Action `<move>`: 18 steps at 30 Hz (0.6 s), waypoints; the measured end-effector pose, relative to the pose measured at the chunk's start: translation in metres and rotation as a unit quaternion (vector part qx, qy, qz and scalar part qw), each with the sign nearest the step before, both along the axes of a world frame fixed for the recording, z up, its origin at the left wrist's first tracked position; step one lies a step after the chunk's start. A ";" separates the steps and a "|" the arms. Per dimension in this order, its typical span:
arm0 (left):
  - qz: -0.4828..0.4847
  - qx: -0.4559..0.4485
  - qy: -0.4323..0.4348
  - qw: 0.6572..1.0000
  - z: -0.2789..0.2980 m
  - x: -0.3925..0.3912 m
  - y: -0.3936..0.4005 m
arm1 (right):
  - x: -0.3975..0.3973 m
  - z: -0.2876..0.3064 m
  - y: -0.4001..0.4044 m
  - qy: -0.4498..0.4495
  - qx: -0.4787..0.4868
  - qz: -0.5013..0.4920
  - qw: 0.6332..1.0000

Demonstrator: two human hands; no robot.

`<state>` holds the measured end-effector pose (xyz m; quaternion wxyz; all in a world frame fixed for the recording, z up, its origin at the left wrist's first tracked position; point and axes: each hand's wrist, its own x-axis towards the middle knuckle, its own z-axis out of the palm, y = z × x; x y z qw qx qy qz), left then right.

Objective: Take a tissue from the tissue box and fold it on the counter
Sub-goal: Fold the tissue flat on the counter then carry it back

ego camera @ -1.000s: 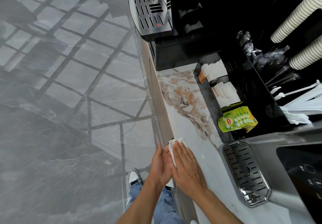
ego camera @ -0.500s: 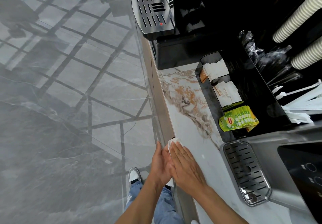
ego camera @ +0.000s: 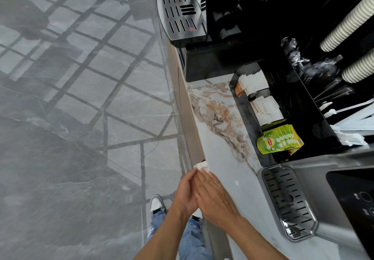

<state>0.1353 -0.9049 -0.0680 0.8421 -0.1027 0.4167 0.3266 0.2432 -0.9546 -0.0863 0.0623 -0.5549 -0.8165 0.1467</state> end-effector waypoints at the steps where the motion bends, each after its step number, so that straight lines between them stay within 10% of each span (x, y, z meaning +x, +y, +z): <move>1: -0.006 -0.002 0.006 1.000 0.000 0.000 0.001 | 0.001 0.002 -0.001 -0.002 0.008 0.008 1.000; 18: -0.013 0.069 0.080 0.994 0.003 0.003 0.003 | 0.023 0.039 -0.030 0.121 -0.012 -0.062 0.991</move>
